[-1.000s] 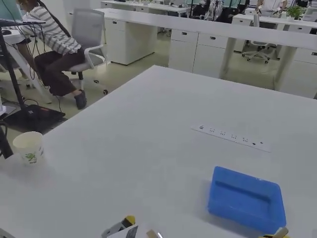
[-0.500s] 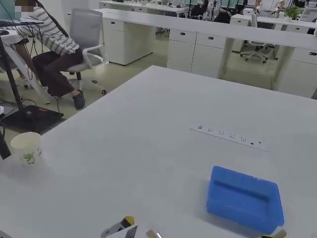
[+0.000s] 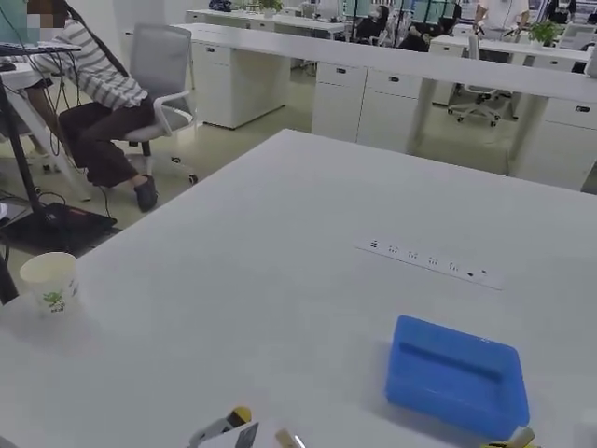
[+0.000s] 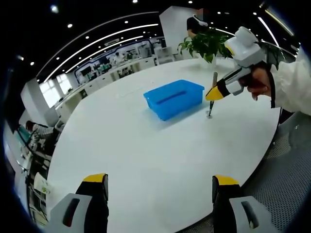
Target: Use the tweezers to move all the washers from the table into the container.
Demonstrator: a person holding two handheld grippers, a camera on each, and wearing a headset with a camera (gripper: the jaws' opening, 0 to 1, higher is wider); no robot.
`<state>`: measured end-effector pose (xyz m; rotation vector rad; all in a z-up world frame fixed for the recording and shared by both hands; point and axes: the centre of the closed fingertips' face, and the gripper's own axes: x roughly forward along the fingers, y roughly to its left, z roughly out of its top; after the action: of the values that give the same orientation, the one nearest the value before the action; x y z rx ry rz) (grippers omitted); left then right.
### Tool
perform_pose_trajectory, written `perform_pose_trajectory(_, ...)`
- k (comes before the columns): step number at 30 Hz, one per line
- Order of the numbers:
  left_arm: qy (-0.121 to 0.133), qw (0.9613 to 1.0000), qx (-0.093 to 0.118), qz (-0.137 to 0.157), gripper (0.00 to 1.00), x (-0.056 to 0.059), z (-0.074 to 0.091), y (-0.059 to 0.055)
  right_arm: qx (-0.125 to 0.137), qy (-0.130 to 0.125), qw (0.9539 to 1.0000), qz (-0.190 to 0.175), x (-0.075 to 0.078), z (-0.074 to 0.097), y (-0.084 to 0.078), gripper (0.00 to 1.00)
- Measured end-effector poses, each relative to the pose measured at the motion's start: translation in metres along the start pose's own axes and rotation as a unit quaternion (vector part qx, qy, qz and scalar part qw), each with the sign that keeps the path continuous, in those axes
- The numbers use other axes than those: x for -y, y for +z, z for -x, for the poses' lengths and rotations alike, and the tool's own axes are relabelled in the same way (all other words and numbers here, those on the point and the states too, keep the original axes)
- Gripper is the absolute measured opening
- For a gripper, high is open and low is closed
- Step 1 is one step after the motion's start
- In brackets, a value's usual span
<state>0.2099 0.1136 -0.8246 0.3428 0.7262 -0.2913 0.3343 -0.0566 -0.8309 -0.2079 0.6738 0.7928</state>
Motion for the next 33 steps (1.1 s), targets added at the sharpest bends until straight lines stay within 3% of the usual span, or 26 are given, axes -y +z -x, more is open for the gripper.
perform_pose_trajectory(8, 0.003, 1.0, 0.0, 0.0, 0.9, -0.001, 0.0, 0.0, 0.021, -0.003, 0.9993, -0.03, 0.007, 0.011, 0.011, 0.01)
perform_pose_trajectory(18, 0.004, 1.0, 0.004, -0.003, 0.9, -0.001, 0.001, 0.001, 0.038, -0.004, 0.9985, -0.039, 0.002, 0.03, 0.018, 0.01)
perform_pose_trajectory(33, 0.007, 1.0, -0.001, -0.002, 0.89, -0.003, 0.002, 0.0, 0.079, -0.005, 0.9966, -0.025, -0.001, 0.058, 0.048, 0.01)
